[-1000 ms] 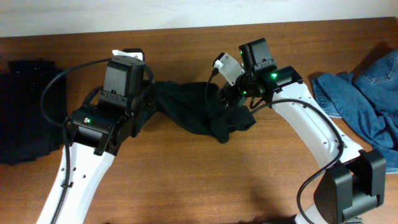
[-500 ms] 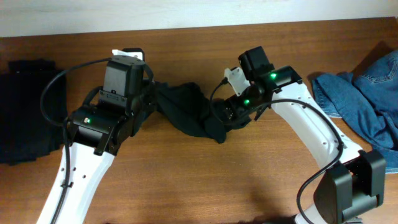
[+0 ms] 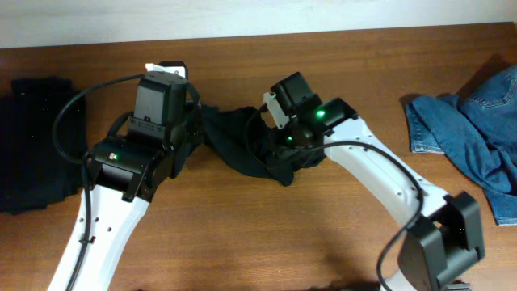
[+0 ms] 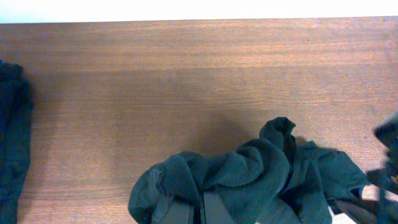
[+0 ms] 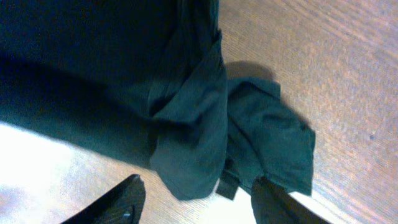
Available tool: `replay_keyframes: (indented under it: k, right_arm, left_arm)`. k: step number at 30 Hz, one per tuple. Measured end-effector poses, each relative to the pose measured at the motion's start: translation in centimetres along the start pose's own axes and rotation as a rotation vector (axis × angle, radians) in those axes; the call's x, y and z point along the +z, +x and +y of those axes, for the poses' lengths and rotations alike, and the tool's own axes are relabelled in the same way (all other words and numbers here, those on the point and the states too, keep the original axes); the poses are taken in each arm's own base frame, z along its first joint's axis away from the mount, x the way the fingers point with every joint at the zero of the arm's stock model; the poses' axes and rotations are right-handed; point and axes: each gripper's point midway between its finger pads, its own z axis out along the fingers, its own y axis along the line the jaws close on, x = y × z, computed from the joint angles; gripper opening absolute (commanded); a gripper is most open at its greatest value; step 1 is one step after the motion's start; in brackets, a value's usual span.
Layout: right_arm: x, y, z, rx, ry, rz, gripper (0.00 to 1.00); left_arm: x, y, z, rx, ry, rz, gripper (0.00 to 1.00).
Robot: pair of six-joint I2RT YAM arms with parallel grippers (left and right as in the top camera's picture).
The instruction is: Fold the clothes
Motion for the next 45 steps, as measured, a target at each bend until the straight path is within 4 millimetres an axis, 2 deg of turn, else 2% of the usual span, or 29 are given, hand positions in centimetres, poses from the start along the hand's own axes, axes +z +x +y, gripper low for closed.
replay_keyframes:
  k: [9,14,22,33,45]
  right_arm:
    - [5.5,-1.0,-0.3,0.091,0.062,0.002,0.49]
    - [6.9,-1.0,-1.1,0.139,0.118,0.0,0.49]
    - [7.4,-1.7,-1.3,0.217,0.143,-0.033,0.49]
    - [7.5,-0.8,1.9,0.205,0.125,-0.007,0.49]
    - [7.5,-0.6,2.0,0.275,0.125,-0.003,0.49]
  left_arm:
    - [0.0,-0.1,0.0,-0.001,0.002,-0.005,0.01]
    - [0.0,-0.3,-0.1,-0.003,0.003,-0.01,0.01]
    - [0.0,-0.5,-0.1,-0.005,0.006,-0.022,0.01]
    - [0.0,-0.7,-0.2,-0.007,0.007,-0.027,0.01]
    - [0.0,-0.7,-0.2,-0.007,0.007,-0.027,0.01]
